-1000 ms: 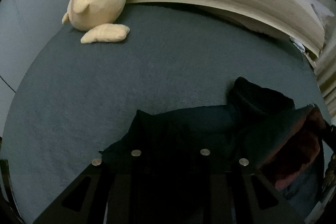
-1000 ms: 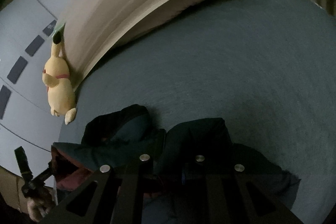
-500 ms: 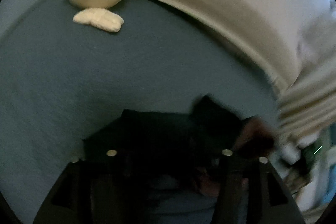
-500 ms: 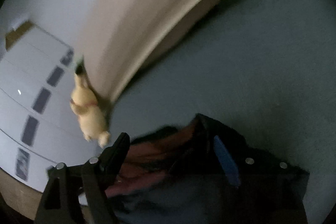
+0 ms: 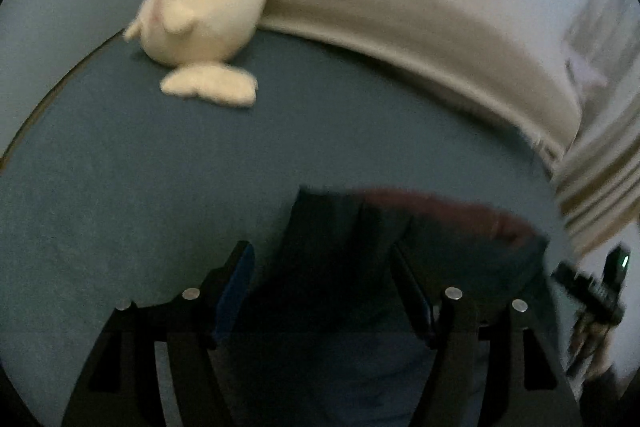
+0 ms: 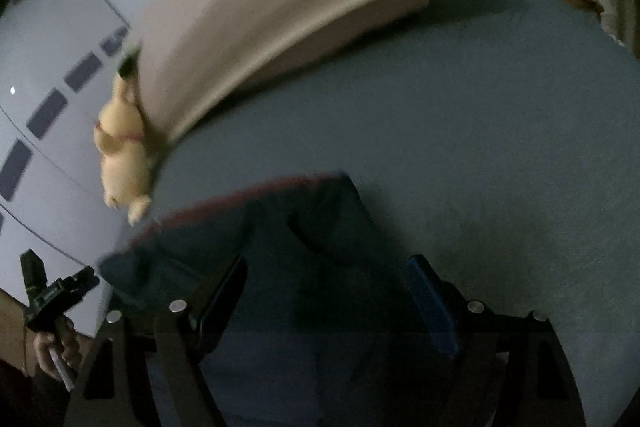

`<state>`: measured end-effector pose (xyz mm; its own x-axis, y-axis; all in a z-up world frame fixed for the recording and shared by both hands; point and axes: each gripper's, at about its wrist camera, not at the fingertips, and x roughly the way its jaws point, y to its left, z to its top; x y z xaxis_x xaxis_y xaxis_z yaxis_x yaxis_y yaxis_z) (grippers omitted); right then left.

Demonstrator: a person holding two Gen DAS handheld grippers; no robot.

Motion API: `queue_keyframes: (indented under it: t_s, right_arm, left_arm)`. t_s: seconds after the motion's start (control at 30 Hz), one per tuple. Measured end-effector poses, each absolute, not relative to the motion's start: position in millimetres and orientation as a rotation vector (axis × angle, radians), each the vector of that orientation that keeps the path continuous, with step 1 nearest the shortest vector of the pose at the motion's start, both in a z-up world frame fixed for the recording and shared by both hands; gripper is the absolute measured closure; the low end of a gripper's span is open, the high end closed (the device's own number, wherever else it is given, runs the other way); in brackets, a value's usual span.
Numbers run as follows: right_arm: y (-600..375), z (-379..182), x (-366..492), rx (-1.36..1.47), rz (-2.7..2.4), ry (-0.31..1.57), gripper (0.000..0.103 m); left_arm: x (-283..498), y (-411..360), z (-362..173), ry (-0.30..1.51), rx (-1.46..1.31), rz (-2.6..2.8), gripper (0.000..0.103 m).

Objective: Fold large clothes

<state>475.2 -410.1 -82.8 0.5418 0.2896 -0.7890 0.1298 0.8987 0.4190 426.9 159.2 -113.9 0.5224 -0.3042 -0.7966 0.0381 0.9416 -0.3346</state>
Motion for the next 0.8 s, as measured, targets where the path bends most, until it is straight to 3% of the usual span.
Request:
queue_keyframes:
  t_s: [0.13, 0.17, 0.2, 0.23, 0.27, 0.4, 0.5, 0.63, 0.73, 0.8]
  right_arm:
    - [-404, -104, 490, 0.441, 0.122, 1.053, 0.019]
    - [-402, -107, 495, 0.433, 0.13, 1.071, 0.032]
    - [-399, -108, 499, 0.411, 0.13, 1.079, 0.051]
    - [-397, -108, 503, 0.385, 0.121, 1.093, 0.087]
    - [-395, -107, 506, 0.372, 0.112, 1.11, 0.094]
    - [-391, -74, 497, 0.293, 0.075, 0.996, 0.097]
    - [-404, -99, 503, 0.32, 0.011, 1.075, 0.098]
    - [-402, -111, 502, 0.34, -0.002, 1.084, 0.097]
    - [-404, -94, 490, 0.336, -0.009, 1.047, 0.09]
    - [-407, -77, 476, 0.3, -0.041, 1.008, 0.072]
  left_arm:
    - [440, 136, -140, 1.049, -0.211, -0.218, 0.033]
    - [440, 134, -143, 1.047, -0.18, -0.206, 0.041]
    - [443, 128, -146, 1.045, -0.117, -0.175, 0.051]
    - [447, 123, -148, 1.059, -0.071, -0.154, 0.073]
    - [448, 122, -149, 1.065, -0.06, -0.153, 0.082]
    - [449, 117, -144, 0.994, -0.002, -0.125, 0.088]
    - [458, 117, -164, 1.051, -0.001, -0.101, 0.087]
    - [454, 112, -159, 1.022, 0.069, -0.058, 0.077]
    - [440, 117, -138, 0.98, 0.034, -0.043, 0.077]
    - [432, 119, -118, 0.926, 0.009, -0.022, 0.072]
